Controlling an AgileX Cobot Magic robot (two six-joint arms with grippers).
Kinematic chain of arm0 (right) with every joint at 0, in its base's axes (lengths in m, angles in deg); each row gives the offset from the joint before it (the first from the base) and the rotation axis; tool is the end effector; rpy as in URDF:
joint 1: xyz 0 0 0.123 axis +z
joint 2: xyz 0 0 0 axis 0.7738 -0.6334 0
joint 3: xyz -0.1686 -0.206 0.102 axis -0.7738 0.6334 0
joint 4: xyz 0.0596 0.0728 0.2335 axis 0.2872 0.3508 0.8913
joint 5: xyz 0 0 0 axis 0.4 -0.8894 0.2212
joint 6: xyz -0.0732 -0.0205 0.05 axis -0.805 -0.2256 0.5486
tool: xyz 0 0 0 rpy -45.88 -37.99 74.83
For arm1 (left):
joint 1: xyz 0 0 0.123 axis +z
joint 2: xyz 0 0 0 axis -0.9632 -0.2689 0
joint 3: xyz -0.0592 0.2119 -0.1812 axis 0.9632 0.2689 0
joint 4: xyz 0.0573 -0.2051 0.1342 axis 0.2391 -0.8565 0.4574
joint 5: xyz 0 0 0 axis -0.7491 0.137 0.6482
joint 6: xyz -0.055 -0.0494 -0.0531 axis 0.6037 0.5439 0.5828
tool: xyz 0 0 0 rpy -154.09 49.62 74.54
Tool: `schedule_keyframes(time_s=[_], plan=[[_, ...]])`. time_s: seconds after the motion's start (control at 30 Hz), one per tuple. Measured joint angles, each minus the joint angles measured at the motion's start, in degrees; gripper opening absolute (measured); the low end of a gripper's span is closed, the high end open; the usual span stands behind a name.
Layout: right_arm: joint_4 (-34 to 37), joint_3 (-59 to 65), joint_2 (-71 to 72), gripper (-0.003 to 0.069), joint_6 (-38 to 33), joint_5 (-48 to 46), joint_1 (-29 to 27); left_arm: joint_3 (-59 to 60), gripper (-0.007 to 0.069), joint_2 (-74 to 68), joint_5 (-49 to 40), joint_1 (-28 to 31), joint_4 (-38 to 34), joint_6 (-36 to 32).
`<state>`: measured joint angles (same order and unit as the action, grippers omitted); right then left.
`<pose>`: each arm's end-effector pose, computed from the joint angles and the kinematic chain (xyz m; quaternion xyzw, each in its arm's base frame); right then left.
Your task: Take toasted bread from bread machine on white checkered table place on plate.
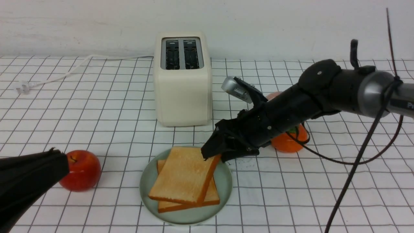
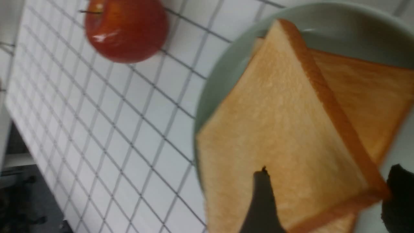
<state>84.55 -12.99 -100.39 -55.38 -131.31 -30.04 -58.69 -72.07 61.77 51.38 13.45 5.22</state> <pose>0.3728 0.2033 0.2228 -0.1427 0.9004 0.3886 0.1339 0.0707 -0.0532 0.3461 0.2029 0.7228 -0.2360 0.6170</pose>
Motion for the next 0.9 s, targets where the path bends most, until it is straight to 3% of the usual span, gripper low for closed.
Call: schedule_keyframes(time_s=[0.1,0.33,0.43,0.6,0.9], plan=[[-4.03,0.0,2.7,0.0468,2.22,0.06,-0.19,0.0,-0.0013,0.0,0.11,0.0,0.0,0.0],[-18.37,0.0,18.2,0.0309,9.03,-6.18,-0.55,0.0,-0.0013,0.0,1.85,0.0,-0.06,0.0],[-30.66,0.79,30.94,0.0143,17.37,-13.7,-0.55,0.51,-0.0013,0.13,3.94,0.0,-0.52,0.71],[-43.66,6.36,46.7,-0.0008,26.86,-19.14,-0.55,6.02,-0.0013,3.75,10.13,0.0,-2.8,2.59],[-56.89,26.41,80.99,-0.0007,40.31,-21.02,-0.55,16.67,-0.0013,18.65,13.87,0.0,-5.89,2.79]])
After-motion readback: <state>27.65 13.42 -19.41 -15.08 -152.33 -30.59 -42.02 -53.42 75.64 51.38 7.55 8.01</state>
